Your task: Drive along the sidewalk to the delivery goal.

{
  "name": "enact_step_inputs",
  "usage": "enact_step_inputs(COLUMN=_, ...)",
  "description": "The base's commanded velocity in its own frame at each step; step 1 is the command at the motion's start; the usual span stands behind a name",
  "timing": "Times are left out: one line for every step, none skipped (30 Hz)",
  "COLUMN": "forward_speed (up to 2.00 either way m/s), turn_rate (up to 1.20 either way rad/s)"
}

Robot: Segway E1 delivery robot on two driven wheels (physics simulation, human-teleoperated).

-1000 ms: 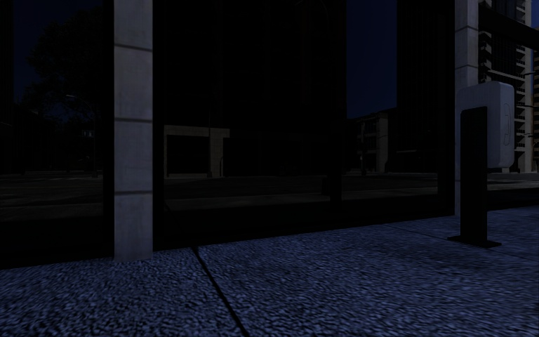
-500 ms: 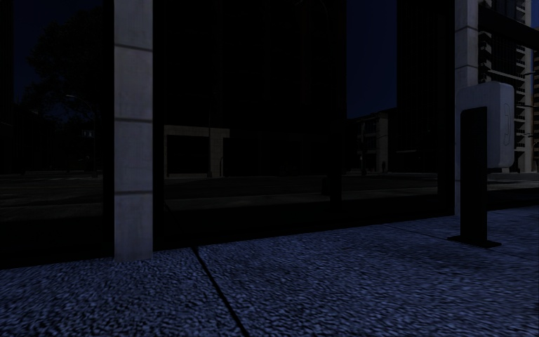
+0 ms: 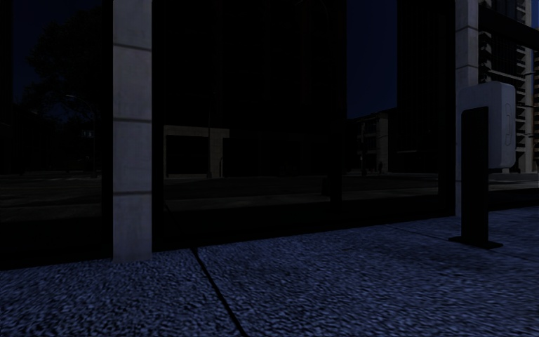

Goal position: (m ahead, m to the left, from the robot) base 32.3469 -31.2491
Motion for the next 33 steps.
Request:
enact_step_inputs(forward_speed=0.78, turn_rate=-0.5)
enact_step_inputs(forward_speed=0.82, turn_rate=-0.5)
enact_step_inputs(forward_speed=0.83, turn_rate=-0.5)
enact_step_inputs(forward_speed=0.83, turn_rate=-0.53)
enact_step_inputs(forward_speed=0.83, turn_rate=-0.56)
enact_step_inputs(forward_speed=0.83, turn_rate=-0.56)
enact_step_inputs(forward_speed=0.85, turn_rate=-0.58)
enact_step_inputs(forward_speed=0.87, turn_rate=-0.58)
enact_step_inputs(forward_speed=0.88, turn_rate=-0.68)
enact_step_inputs(forward_speed=0.88, turn_rate=-0.77)
enact_step_inputs(forward_speed=0.88, turn_rate=-0.79)
enact_step_inputs(forward_speed=0.88, turn_rate=-0.79)
enact_step_inputs(forward_speed=0.89, turn_rate=-0.79)
enact_step_inputs(forward_speed=0.89, turn_rate=-0.79)
enact_step_inputs(forward_speed=0.9, turn_rate=-0.79)
enact_step_inputs(forward_speed=0.91, turn_rate=-0.79)
enact_step_inputs(forward_speed=0.94, turn_rate=-0.87)
enact_step_inputs(forward_speed=0.94, turn_rate=-0.87)
enact_step_inputs(forward_speed=0.94, turn_rate=-0.91)
enact_step_inputs(forward_speed=0.94, turn_rate=-0.91)
enact_step_inputs(forward_speed=0.94, turn_rate=-0.92)
enact_step_inputs(forward_speed=0.94, turn_rate=-0.92)
enact_step_inputs(forward_speed=0.98, turn_rate=-0.92)
enact_step_inputs(forward_speed=0.99, turn_rate=-0.92)
enact_step_inputs(forward_speed=1.0, turn_rate=-0.92)
enact_step_inputs(forward_speed=1.01, turn_rate=-0.92)
enact_step_inputs(forward_speed=1.01, turn_rate=-0.92)
enact_step_inputs(forward_speed=1.01, turn_rate=-0.93)
enact_step_inputs(forward_speed=1.01, turn_rate=-0.94)
enact_step_inputs(forward_speed=1.01, turn_rate=-0.96)
enact_step_inputs(forward_speed=1.01, turn_rate=-0.99)
enact_step_inputs(forward_speed=1.01, turn_rate=-1.01)
enact_step_inputs(forward_speed=1.01, turn_rate=-1.02)
